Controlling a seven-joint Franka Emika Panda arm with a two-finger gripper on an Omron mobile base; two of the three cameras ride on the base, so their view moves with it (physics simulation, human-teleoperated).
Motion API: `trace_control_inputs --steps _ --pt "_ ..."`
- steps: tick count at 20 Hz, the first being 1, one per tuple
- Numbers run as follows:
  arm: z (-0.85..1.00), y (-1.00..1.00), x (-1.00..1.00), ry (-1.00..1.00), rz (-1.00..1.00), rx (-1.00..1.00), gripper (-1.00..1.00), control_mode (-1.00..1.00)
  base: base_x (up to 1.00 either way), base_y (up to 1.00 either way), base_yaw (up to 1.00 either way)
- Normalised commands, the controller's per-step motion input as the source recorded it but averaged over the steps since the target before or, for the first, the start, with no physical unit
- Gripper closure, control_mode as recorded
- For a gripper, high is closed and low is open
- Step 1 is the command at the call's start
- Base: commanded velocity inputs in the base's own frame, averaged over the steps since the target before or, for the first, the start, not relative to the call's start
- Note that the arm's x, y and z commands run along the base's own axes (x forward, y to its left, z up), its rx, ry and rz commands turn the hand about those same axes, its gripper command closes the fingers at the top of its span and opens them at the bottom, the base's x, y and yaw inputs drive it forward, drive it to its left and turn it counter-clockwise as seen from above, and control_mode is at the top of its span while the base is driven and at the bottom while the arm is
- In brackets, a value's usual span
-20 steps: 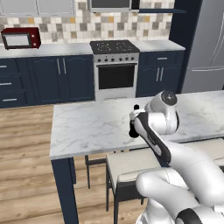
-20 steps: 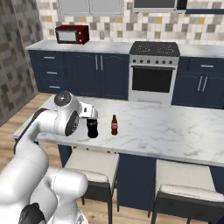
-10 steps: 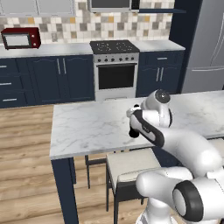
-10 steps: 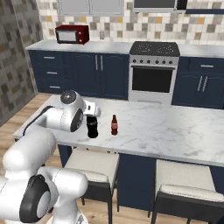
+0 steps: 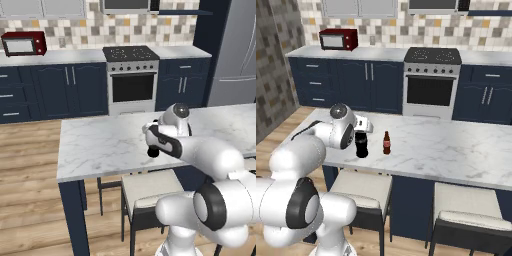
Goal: Place the large bottle from the dining counter next to the other large bottle outside the sink, and place the small bottle from the dining counter next to the other small bottle inside the sink.
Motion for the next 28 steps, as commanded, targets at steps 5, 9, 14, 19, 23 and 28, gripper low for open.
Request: trace_control_inputs --steps 5,9,14,19,23,28 --pt "-0.16 0.00 0.23 0.00 0.00 0.00 -1.00 -1.00 0.00 0.00 0.00" --pt "-0.13 0.00 0.19 0.00 0.00 0.00 -1.00 -1.00 0.00 0.00 0.00" --pt "-0.11 0.00 0.14 0.00 0.00 0.00 -1.00 -1.00 0.00 0.00 0.00" --pt "-0.09 0.00 0.10 0.00 0.00 0.01 -1.00 -1.00 0.00 0.00 0.00" --pt "-0.08 0.00 0.10 0.00 0.00 0.01 -1.00 -1.00 0.00 0.00 0.00" --pt "-0.09 0.00 0.11 0.00 0.00 0.01 -1.00 -1.00 0.00 0.00 0.00"
